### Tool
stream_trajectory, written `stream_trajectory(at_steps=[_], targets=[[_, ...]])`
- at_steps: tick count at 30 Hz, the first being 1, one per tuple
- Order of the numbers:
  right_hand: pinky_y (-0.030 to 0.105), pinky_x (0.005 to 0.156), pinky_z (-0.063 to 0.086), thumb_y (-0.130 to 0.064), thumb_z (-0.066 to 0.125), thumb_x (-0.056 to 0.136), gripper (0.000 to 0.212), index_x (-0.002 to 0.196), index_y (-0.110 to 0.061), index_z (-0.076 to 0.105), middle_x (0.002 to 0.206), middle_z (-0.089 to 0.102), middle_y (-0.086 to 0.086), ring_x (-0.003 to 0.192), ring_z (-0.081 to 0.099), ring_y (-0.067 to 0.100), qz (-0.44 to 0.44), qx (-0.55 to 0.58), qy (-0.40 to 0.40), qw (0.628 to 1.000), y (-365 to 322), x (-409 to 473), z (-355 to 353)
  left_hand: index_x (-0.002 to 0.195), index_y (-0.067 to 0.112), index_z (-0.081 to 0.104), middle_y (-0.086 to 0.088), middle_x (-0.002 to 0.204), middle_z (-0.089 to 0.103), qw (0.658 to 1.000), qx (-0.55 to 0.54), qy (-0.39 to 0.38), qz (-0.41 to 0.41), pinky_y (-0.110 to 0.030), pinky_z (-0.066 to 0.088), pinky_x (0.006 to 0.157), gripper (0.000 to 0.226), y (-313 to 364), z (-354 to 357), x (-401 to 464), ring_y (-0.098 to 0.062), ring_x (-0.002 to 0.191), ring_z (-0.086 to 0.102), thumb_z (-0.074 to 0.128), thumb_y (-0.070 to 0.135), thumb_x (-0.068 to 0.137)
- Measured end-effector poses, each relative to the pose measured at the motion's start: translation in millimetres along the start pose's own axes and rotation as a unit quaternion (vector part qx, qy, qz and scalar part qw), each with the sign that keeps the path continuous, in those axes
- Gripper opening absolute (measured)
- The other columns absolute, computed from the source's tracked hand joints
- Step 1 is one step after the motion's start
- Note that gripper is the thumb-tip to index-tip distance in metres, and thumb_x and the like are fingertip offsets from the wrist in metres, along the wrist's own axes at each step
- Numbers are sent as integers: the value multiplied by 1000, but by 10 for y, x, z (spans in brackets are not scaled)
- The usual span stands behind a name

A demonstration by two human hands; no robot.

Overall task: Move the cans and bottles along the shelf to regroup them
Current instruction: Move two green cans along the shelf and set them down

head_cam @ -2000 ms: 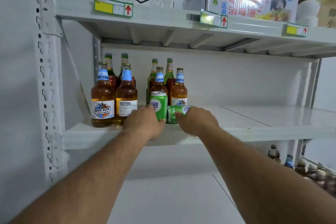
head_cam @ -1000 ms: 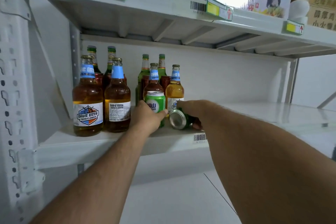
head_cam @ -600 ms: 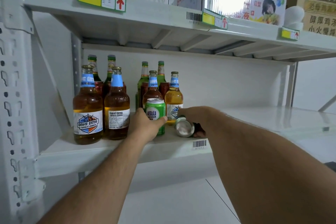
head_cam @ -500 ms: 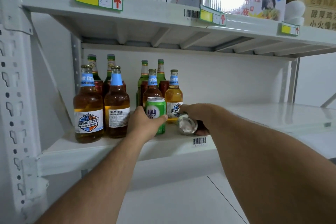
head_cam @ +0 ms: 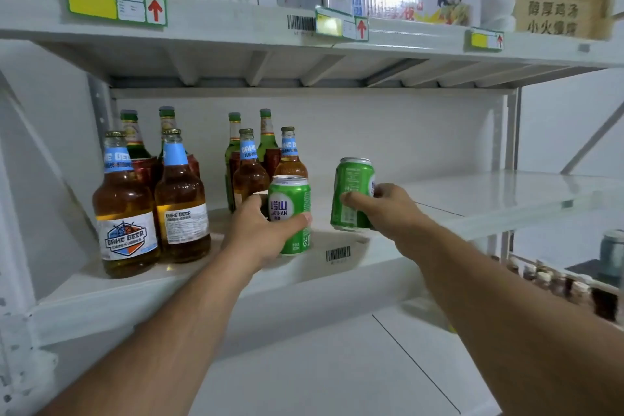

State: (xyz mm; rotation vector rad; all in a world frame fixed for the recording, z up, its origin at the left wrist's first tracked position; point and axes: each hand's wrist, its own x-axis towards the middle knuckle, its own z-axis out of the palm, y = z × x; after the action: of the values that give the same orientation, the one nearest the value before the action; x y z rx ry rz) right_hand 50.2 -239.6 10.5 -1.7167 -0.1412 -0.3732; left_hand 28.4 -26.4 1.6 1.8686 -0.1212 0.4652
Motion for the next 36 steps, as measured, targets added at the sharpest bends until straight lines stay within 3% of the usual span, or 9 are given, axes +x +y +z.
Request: stream_trajectory(at_steps=[5,10,13,17,20,28,36], targets=[[26,70,60,-18,81,83,17,93,-10,70,92,76,9,79,76,18,-41,23,23,999,-45,-125,-394,120,21,66,4,110,75,999,-7,-30,26,-40,61,91,54,177,397,-103,-14,98,72,92,32,74],[30,76,60,-14,81,82,13,90,-13,70,90,77,7,82,76,19,-65,19,37,997,-38,-199,-979,111,23,63,4,106,74,998,-6,-49,49,-38,61,87,47,431,942,-186,-14,95,72,92,32,75],[29,76,61,-13,79,84,11,91,-12,72,91,78,8,82,76,18,-79,13,39,996,18,-239,-1426,116,21,64,2,109,74,997,-7,-51,55,-43,62,91,54,588,1367,-232,-17,99,73,93,34,72],[21,67,60,-11,79,84,10,86,-15,70,88,77,7,79,76,16,-88,8,52,995,103,-261,-2087,115,19,66,6,103,73,996,-4,-50,67,-33,59,81,51,798,1957,-348,-11,92,71,93,33,73],[23,71,60,-13,80,84,14,83,-18,67,86,76,3,78,75,14,-88,-4,58,994,184,-232,-2589,115,18,66,5,104,73,996,-8,-56,63,-35,59,82,52,944,2411,-417,-13,94,71,93,33,73],[30,78,61,-18,82,82,22,98,-11,70,92,77,4,83,76,14,-71,-18,78,994,491,37,-3705,117,18,67,2,108,74,995,-24,-77,62,-47,63,89,55,1258,3465,-330,-19,98,74,93,38,72],[26,74,61,-17,82,82,24,102,-10,70,91,77,2,81,76,12,-77,-32,107,991,772,517,-4380,121,19,62,4,112,71,989,-27,-119,78,-44,61,93,57,1413,4359,11,-17,101,70,91,36,75]])
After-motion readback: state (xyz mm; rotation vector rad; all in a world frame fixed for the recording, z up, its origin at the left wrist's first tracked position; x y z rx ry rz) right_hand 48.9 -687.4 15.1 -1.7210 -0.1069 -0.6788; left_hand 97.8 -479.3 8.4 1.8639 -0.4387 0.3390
